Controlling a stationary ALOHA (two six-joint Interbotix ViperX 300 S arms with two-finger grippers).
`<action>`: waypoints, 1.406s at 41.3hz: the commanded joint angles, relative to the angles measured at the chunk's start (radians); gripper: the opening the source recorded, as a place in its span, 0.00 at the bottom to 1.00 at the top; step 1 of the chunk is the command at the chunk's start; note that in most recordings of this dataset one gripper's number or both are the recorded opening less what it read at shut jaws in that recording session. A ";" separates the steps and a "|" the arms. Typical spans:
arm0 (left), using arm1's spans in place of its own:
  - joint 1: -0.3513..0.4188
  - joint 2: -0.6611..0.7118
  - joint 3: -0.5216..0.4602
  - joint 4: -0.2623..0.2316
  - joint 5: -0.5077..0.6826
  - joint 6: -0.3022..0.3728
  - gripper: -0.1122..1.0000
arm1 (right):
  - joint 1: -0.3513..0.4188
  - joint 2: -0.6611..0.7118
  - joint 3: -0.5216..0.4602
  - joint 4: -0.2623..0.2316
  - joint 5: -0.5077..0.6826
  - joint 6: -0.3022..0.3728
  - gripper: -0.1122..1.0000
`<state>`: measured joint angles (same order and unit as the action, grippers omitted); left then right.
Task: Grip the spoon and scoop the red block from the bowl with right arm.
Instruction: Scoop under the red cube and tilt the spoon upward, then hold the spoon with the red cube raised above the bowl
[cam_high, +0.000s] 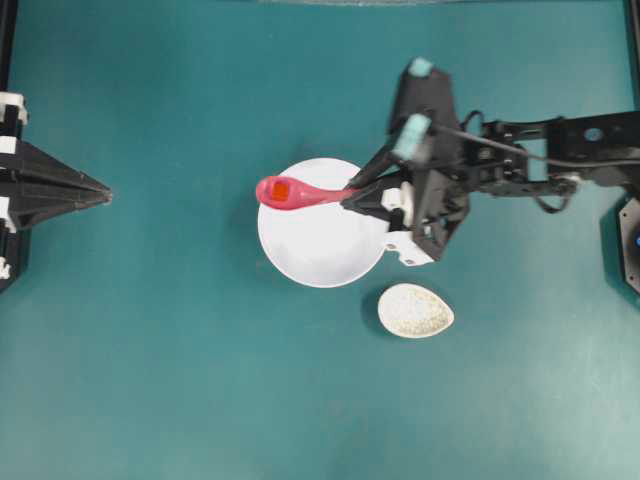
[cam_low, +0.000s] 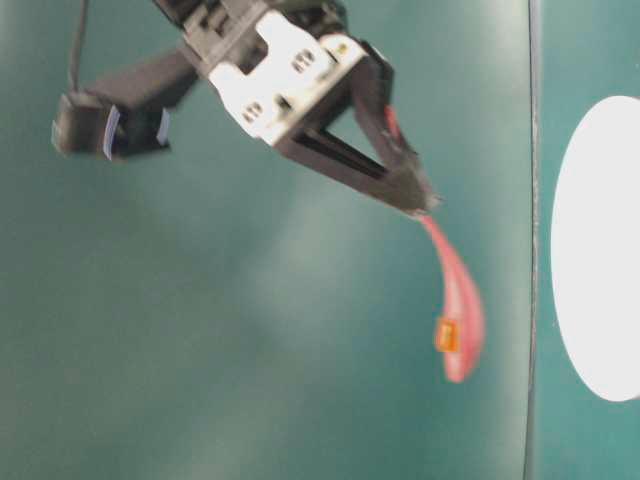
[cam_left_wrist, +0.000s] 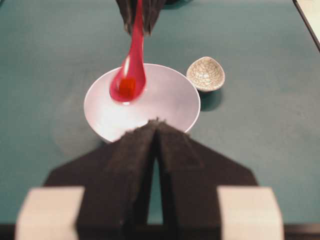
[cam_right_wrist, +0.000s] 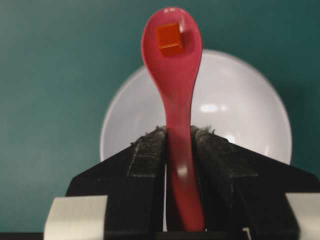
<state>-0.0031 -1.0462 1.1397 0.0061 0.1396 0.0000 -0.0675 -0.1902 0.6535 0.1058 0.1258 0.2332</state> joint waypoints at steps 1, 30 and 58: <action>-0.002 0.003 -0.032 0.003 -0.008 0.000 0.10 | 0.002 -0.061 0.025 -0.002 -0.072 -0.002 0.31; -0.002 0.005 -0.032 0.002 -0.005 -0.009 0.10 | 0.015 -0.184 0.103 0.029 -0.115 -0.002 0.32; -0.002 0.003 -0.032 0.002 0.044 0.002 0.10 | 0.015 -0.184 0.057 0.020 0.017 -0.003 0.31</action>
<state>-0.0031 -1.0477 1.1397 0.0061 0.1887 0.0015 -0.0552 -0.3559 0.7378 0.1273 0.1488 0.2316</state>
